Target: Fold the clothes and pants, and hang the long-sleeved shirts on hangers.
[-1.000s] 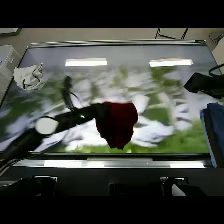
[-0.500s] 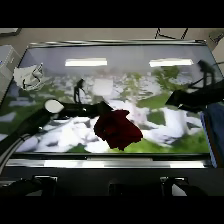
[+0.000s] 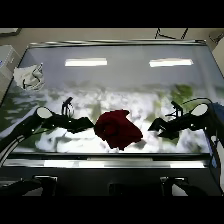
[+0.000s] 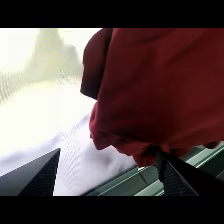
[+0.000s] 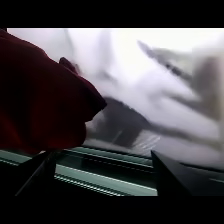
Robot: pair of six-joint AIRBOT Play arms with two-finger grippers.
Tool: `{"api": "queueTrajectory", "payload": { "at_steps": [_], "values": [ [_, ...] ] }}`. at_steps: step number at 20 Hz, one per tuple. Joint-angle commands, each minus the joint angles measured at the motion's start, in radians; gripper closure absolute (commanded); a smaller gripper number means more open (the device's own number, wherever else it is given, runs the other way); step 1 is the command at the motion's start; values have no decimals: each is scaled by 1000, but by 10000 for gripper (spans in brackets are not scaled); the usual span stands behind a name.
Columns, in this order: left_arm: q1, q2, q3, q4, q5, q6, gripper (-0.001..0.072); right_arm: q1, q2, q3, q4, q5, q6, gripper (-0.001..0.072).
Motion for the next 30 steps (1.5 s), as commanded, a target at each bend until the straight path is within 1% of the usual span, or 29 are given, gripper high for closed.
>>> {"api": "queueTrajectory", "payload": {
  "at_steps": [1,5,6,7,8,9,10,11,12,14,15,16,17,19,20,22,23,24,25,28,30],
  "values": [
    [-97,-48,-63,-78,165,4,-9,1,-30,-56,94,-62,-20,2],
    [-179,-100,-48,-174,297,22,-2,10,-119,-56,176,-89,-21,2],
    [-188,-100,-47,-176,325,22,63,25,-139,-56,177,-96,-23,3],
    [-195,-100,-47,-176,348,21,180,52,-158,-56,178,-108,-30,2],
    [-202,-101,-47,-176,367,21,276,82,-173,-56,179,-129,-47,2],
    [-208,-101,-47,-177,382,19,350,107,-184,-56,179,-158,-45,2],
    [-209,-100,-47,-179,386,18,500,130,-193,-56,188,-190,-35,3],
    [-209,-99,-47,-179,385,19,667,146,-201,-56,204,-214,-21,4],
    [-209,-96,-47,-179,385,29,688,158,-210,-56,228,-229,-15,7],
    [-209,-85,-47,-179,385,41,688,183,-229,-56,273,-234,-15,24],
    [-208,-79,-47,-179,385,41,688,195,-235,-56,284,-235,-16,143],
    [-207,-72,-47,-178,385,41,688,205,-235,-56,285,-237,-19,414],
    [-204,-61,-47,-177,385,44,689,204,-233,-52,292,-224,-19,667],
    [-180,-8,-27,-156,370,126,690,179,-216,-9,278,-185,-54,666],
    [-156,29,-4,-121,355,135,691,158,-196,37,252,-164,-53,666],
    [-85,130,78,-17,319,134,690,90,-129,190,210,-131,-58,666],
    [-48,185,135,14,300,135,691,55,-89,284,217,-122,-95,665],
    [-14,246,206,23,287,136,690,21,-43,397,227,-115,-152,665],
    [8,307,283,21,288,142,690,-1,3,503,228,-117,-186,665],
    [18,448,502,21,299,146,690,-18,144,769,225,-169,-219,664],
    [9,517,595,21,298,146,690,-11,230,839,234,-180,-221,663]
  ]
}}
